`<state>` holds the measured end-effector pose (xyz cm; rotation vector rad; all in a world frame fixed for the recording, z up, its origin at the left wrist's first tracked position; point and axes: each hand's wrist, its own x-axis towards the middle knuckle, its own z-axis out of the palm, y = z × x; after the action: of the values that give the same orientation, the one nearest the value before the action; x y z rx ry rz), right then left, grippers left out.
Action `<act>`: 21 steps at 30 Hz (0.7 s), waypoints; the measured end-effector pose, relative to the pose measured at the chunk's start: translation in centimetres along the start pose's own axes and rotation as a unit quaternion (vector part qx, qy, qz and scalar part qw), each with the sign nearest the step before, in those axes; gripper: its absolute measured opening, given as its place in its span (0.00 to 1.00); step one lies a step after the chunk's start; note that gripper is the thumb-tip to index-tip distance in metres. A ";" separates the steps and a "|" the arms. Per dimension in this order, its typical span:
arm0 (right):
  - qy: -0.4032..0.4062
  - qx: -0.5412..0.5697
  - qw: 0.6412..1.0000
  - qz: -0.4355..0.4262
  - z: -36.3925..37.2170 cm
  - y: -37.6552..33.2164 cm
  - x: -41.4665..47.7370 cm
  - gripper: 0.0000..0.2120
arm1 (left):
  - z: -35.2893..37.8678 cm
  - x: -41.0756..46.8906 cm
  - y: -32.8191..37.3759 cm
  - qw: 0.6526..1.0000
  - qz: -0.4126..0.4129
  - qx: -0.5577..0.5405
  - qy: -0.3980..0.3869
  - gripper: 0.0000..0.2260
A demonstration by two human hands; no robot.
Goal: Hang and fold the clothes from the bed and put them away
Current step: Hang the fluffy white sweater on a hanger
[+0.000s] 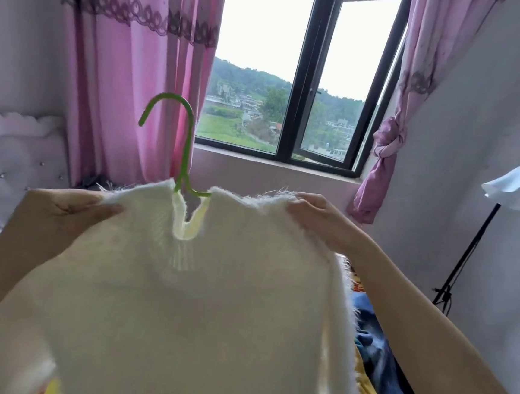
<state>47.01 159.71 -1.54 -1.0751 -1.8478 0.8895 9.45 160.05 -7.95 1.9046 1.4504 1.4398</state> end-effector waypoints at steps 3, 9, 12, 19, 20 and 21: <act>-0.053 -0.054 0.997 0.016 0.8 -0.3 -0.4 0.16 | 1.1 -0.5 2.4 0.998 0.030 -0.055 0.012 0.08; -0.053 -0.146 0.987 0.043 1.5 1.2 -2.1 0.11 | 2.4 -0.4 4.5 0.994 0.040 -0.093 -0.045 0.07; -0.036 -0.110 0.992 0.038 1.1 2.2 -2.7 0.07 | 0.8 0.4 3.3 0.992 -0.010 -0.107 -0.067 0.08; 0.078 -0.090 0.993 -0.009 0.0 2.9 -1.8 0.16 | -2.0 -0.4 -0.1 0.987 -0.074 -0.126 -0.065 0.15; 0.059 -0.111 0.992 -0.001 0.2 3.0 -1.4 0.15 | -1.9 -0.6 -0.1 0.987 -0.074 -0.132 -0.048 0.17; 0.039 -0.140 0.989 0.010 0.2 3.0 -1.1 0.13 | -1.7 -0.8 0.0 0.987 -0.073 -0.141 -0.031 0.18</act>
<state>48.16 159.87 -4.47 -1.2818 -1.9376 0.6006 8.03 158.91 -7.61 1.6216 1.2529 1.4192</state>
